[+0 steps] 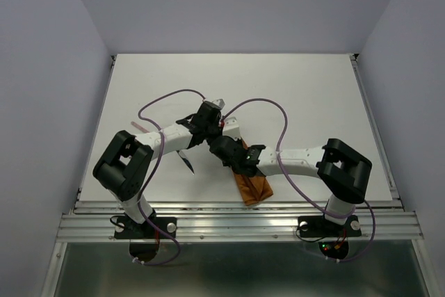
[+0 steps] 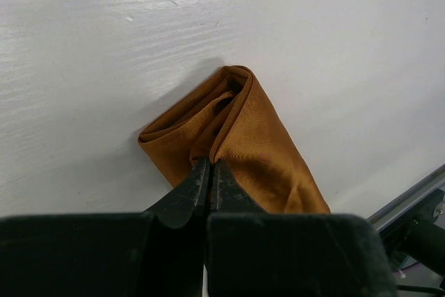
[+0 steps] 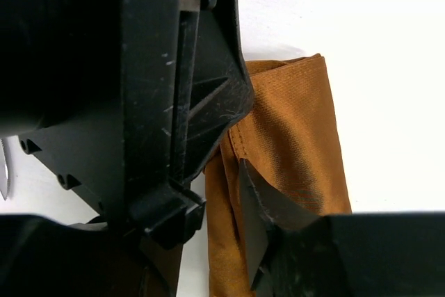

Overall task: Fold the napkin into a case and place the utensils inside
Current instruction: Pick up the smaller rectangle-folded napkin from the center of the board.

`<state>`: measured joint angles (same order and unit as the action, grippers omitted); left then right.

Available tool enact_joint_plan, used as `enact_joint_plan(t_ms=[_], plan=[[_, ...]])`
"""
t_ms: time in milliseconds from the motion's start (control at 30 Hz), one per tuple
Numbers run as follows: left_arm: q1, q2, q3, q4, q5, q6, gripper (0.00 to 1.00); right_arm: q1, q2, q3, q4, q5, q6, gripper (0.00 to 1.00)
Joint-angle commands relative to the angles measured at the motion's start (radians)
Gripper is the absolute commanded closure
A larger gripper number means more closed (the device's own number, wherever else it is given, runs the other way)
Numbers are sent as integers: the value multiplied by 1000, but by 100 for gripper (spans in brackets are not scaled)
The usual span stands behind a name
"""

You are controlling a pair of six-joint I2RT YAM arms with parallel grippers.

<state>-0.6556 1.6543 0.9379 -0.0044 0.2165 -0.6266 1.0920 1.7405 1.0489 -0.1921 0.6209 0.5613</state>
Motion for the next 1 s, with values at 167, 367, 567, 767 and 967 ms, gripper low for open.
enact_joint_plan(t_ms=[167,367,567,767,967], plan=[[-26,-13,-4,-6,92,1,100,-18,51,-18,92,161,3,66],[-24,7,-1,-22,106,5,100,-18,-128,-235,355,76,-36,61],[-15,18,10,-60,106,-25,100,-27,-282,-406,525,5,-109,53],[-10,21,42,-109,116,-106,100,-27,-256,-395,537,-3,-193,52],[-10,27,68,-121,119,-122,100,-27,-236,-377,554,-58,-202,52]])
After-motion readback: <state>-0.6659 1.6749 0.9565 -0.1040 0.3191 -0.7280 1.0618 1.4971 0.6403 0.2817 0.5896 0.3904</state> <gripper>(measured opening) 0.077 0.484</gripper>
